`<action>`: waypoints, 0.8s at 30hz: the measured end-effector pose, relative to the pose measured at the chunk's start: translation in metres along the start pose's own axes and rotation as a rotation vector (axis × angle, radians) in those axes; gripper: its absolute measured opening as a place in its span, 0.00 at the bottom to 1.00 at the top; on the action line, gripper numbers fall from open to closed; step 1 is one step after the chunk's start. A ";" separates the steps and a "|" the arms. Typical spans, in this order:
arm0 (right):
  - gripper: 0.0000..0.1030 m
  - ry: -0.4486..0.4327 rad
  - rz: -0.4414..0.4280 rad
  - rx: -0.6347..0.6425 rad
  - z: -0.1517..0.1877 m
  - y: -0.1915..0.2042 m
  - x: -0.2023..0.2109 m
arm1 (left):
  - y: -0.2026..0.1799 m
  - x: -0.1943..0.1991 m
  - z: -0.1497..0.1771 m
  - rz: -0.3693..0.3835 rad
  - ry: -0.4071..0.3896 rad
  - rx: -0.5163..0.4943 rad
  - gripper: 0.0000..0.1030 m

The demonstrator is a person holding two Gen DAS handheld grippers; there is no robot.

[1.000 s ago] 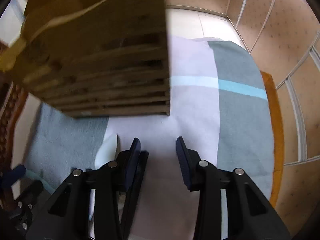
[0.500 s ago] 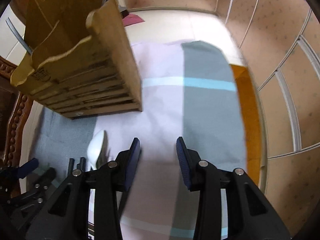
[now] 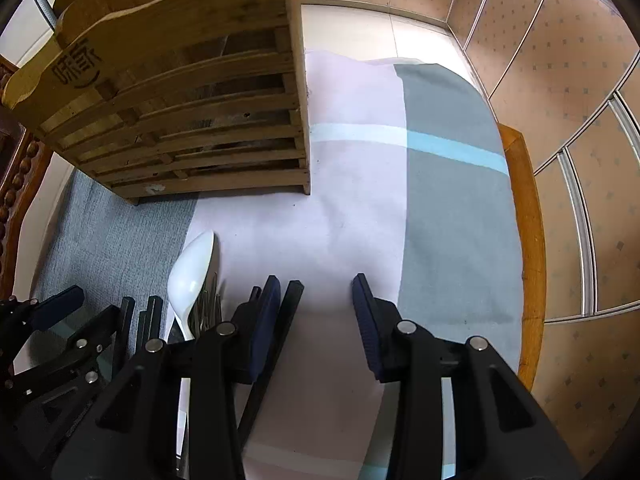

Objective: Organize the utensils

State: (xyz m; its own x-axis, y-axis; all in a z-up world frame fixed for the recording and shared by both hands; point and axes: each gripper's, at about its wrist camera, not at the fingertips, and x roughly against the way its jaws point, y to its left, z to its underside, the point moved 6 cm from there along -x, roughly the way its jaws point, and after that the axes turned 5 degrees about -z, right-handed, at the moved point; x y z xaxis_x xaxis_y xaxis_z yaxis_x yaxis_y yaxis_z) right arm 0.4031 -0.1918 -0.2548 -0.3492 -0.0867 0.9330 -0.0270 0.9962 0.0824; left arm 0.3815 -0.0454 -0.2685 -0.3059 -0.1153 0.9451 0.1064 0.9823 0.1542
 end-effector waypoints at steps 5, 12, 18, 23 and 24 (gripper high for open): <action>0.38 -0.005 0.038 0.045 0.001 0.010 -0.004 | -0.004 -0.003 -0.002 -0.018 -0.010 -0.005 0.47; 0.13 -0.007 0.017 0.070 0.008 0.029 0.000 | -0.012 -0.006 -0.010 0.014 -0.018 -0.014 0.33; 0.12 -0.028 -0.033 0.027 0.010 0.021 0.015 | -0.009 0.007 -0.017 0.051 -0.072 0.022 0.00; 0.12 -0.086 -0.049 0.017 0.003 0.018 0.041 | -0.003 0.024 -0.023 0.118 -0.132 0.045 0.00; 0.12 -0.085 -0.053 0.016 0.004 0.017 0.042 | -0.005 0.020 -0.023 0.126 -0.113 0.040 0.00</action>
State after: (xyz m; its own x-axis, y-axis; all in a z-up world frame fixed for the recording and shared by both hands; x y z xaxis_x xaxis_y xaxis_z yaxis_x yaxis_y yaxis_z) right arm 0.3845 -0.1781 -0.2155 -0.4252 -0.1394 0.8943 -0.0625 0.9902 0.1246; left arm 0.3962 -0.0563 -0.2436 -0.3972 0.0241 0.9174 0.1131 0.9933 0.0229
